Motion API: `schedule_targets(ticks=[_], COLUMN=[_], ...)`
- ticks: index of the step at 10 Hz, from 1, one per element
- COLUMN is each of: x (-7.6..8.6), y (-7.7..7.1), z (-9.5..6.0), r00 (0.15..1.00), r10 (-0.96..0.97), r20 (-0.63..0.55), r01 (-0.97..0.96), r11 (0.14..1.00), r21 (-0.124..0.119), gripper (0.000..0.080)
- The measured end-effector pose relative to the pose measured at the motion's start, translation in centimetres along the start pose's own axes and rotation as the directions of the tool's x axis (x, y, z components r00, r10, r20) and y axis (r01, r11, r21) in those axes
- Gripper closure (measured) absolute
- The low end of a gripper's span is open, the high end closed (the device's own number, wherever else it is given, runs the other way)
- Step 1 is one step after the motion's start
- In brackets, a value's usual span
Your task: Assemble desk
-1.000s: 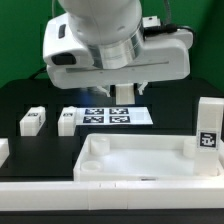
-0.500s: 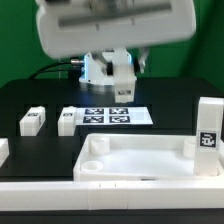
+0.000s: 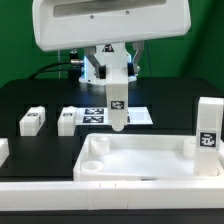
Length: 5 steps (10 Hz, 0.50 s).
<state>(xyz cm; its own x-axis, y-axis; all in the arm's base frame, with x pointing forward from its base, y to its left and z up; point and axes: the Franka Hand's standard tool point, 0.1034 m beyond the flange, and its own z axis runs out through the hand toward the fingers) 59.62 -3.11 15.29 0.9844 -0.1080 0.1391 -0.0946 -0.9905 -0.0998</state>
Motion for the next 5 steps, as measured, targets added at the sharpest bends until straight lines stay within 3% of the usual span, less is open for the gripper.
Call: schedule_targets(ticks=[1,2,3,4,5], x=[1.4,2.7,3.4,3.6,2.8], y=[1.0,2.2,2.9,3.5,3.4], z=[-0.9,-1.7,-2.3,-2.9,-2.7], r00=[0.999,0.993,0.985,0.965,0.957], r10=[-0.002,0.005,0.016,0.022,0.025], r20=[-0.049,-0.118,-0.174,-0.26,-0.29], r01=[0.004,0.001,-0.009,-0.02,-0.027], r11=[0.999,0.999,0.999,1.0,1.0], r21=[0.032,0.047,0.039,0.013,-0.006], gripper=[0.0508,0.0508,0.0508,0.0508,0.0508])
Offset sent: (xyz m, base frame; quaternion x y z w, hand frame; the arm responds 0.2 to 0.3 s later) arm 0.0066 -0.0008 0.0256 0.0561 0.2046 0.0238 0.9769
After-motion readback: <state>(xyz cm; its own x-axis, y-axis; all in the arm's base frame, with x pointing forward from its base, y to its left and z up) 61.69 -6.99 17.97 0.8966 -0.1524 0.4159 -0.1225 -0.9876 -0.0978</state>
